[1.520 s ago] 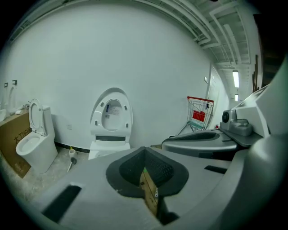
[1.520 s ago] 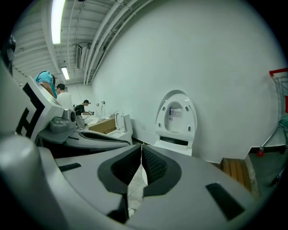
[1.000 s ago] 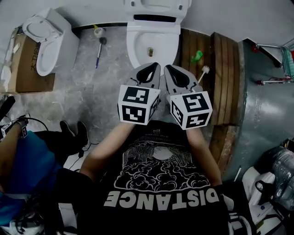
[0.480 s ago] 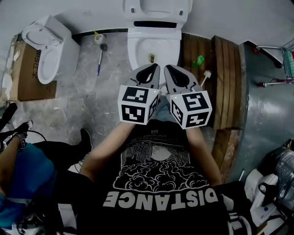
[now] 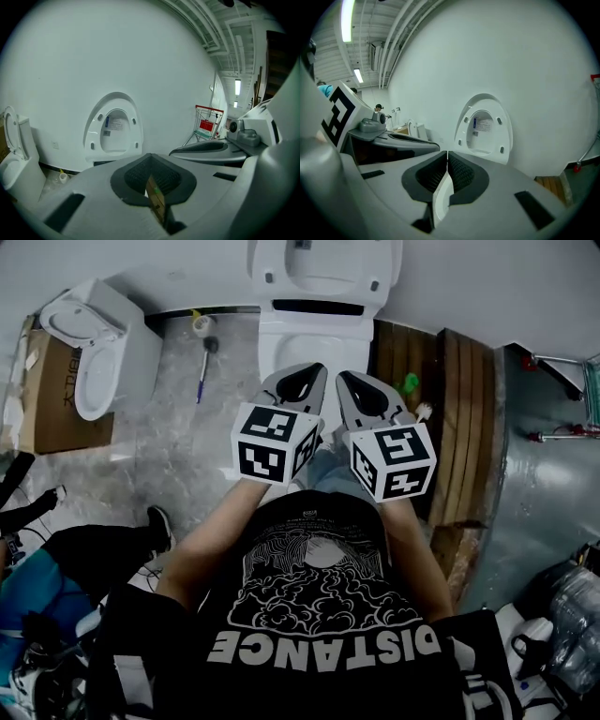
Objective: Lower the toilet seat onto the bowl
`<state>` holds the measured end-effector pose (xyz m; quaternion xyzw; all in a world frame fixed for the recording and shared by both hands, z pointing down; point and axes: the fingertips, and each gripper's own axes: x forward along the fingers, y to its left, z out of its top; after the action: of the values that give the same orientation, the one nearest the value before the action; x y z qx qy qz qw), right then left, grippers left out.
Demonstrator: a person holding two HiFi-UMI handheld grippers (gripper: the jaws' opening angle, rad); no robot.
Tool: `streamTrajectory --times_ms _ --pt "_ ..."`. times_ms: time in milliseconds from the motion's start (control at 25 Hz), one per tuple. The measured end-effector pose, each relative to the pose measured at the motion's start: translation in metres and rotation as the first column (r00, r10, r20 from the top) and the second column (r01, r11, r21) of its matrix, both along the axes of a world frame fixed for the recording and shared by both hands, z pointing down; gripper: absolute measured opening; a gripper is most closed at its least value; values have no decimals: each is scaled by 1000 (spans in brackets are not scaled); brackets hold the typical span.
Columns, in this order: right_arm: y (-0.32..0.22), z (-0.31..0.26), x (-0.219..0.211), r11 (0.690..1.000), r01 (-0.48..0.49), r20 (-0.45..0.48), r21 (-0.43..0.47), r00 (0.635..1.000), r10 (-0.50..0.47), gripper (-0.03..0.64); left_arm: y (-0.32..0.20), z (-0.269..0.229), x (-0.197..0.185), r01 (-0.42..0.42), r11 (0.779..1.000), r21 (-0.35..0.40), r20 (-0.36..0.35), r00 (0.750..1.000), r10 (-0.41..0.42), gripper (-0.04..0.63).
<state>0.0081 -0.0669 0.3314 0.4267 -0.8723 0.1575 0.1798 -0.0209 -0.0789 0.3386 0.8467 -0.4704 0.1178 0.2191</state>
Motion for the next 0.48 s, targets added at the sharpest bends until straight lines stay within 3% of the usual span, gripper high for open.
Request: streamTrajectory --times_ms 480 --pt "-121 -10 23 998 66 -4 18 998 -66 20 -115 -3 23 -60 998 5 56 997 59 12"
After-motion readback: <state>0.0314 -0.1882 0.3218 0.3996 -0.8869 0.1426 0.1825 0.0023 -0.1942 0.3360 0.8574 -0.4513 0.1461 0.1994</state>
